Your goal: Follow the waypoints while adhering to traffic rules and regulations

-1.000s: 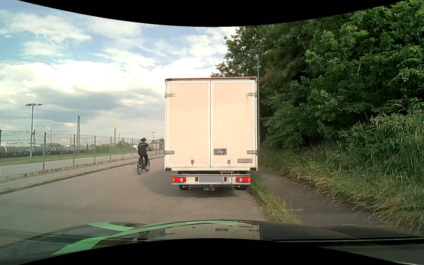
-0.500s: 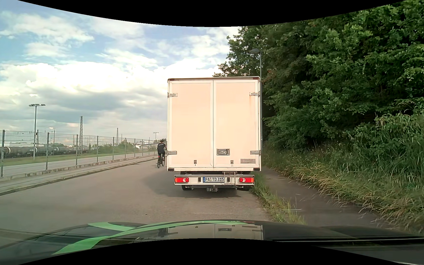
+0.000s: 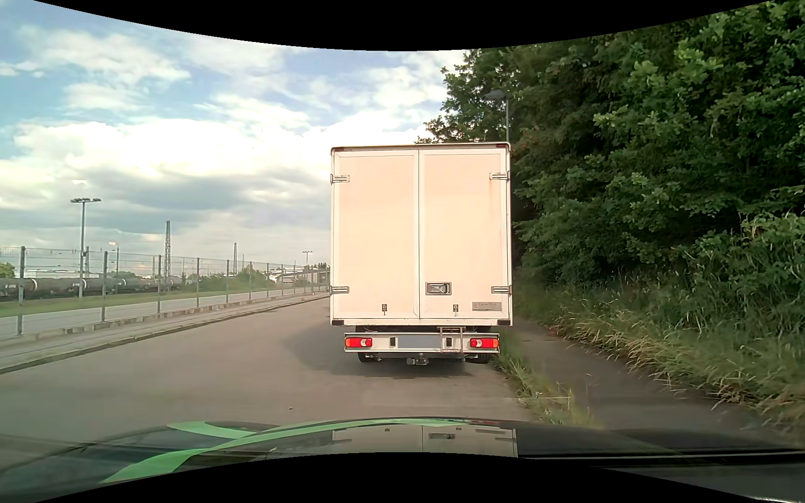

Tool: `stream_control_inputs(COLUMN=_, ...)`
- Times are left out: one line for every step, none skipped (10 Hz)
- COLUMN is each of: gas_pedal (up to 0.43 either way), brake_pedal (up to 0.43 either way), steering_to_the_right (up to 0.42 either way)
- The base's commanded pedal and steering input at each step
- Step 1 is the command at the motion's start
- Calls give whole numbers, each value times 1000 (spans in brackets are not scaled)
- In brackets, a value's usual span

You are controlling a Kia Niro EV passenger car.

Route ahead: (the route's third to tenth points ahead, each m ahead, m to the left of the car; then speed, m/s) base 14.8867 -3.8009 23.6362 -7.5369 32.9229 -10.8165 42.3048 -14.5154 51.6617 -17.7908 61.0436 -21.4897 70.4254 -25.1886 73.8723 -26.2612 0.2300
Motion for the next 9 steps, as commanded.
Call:
stream_control_inputs(gas_pedal=0, brake_pedal=85, steering_to_the_right=-971)
stream_control_inputs(gas_pedal=0, brake_pedal=79, steering_to_the_right=-971)
stream_control_inputs(gas_pedal=0, brake_pedal=67, steering_to_the_right=-971)
stream_control_inputs(gas_pedal=0, brake_pedal=67, steering_to_the_right=-971)
stream_control_inputs(gas_pedal=0, brake_pedal=67, steering_to_the_right=-971)
stream_control_inputs(gas_pedal=0, brake_pedal=67, steering_to_the_right=-971)
stream_control_inputs(gas_pedal=0, brake_pedal=67, steering_to_the_right=-971)
stream_control_inputs(gas_pedal=0, brake_pedal=67, steering_to_the_right=-971)
stream_control_inputs(gas_pedal=0, brake_pedal=67, steering_to_the_right=-971)
